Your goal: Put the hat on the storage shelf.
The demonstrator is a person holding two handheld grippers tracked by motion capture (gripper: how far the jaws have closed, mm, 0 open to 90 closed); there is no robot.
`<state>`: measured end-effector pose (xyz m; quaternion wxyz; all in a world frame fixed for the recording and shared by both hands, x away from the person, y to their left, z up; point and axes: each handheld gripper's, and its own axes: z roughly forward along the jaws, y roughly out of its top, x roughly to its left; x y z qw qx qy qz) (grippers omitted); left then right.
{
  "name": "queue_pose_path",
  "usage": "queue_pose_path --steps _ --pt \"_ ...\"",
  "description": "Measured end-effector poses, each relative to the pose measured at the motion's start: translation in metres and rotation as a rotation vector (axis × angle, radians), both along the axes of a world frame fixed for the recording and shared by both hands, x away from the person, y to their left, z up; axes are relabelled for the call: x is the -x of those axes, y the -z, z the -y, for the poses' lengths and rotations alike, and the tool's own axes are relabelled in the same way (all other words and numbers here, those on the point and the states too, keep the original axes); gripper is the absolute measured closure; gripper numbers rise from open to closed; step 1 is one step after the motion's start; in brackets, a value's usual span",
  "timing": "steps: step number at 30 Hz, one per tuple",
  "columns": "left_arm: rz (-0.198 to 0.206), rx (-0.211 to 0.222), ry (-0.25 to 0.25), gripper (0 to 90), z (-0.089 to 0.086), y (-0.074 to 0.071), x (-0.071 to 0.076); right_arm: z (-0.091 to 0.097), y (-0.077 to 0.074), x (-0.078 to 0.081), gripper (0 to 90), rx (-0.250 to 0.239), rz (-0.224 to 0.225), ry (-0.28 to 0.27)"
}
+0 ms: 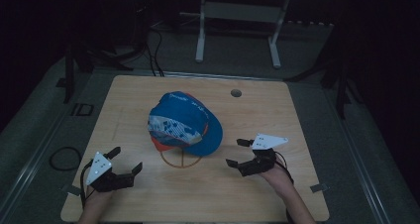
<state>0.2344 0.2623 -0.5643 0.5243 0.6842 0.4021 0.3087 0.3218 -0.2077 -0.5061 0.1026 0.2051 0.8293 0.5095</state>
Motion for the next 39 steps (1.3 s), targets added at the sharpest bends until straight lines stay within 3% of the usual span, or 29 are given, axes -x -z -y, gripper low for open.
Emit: queue_pose_path --steps 11,13,20,30,34,39 --pt "0.011 -0.011 -0.022 3.1 -0.003 -0.001 0.001 0.025 0.028 0.002 14.2 0.061 -0.046 0.064" --pt "0.007 -0.011 -0.026 3.1 -0.003 -0.001 0.001 0.030 0.033 0.002 14.1 0.046 -0.057 0.071" --pt "0.018 -0.019 -0.031 3.2 -0.003 -0.002 0.002 0.045 0.045 0.003 14.5 0.068 -0.042 0.101" --pt "0.011 -0.016 -0.033 3.2 -0.006 0.000 0.002 0.062 0.051 0.003 14.6 0.090 -0.024 0.142" --pt "0.003 -0.016 -0.036 3.1 -0.008 0.001 0.001 0.074 0.051 0.002 14.6 0.049 -0.032 0.173" --pt "0.001 -0.016 -0.035 3.2 -0.008 0.001 0.001 0.078 0.052 -0.001 14.6 0.054 -0.038 0.184"
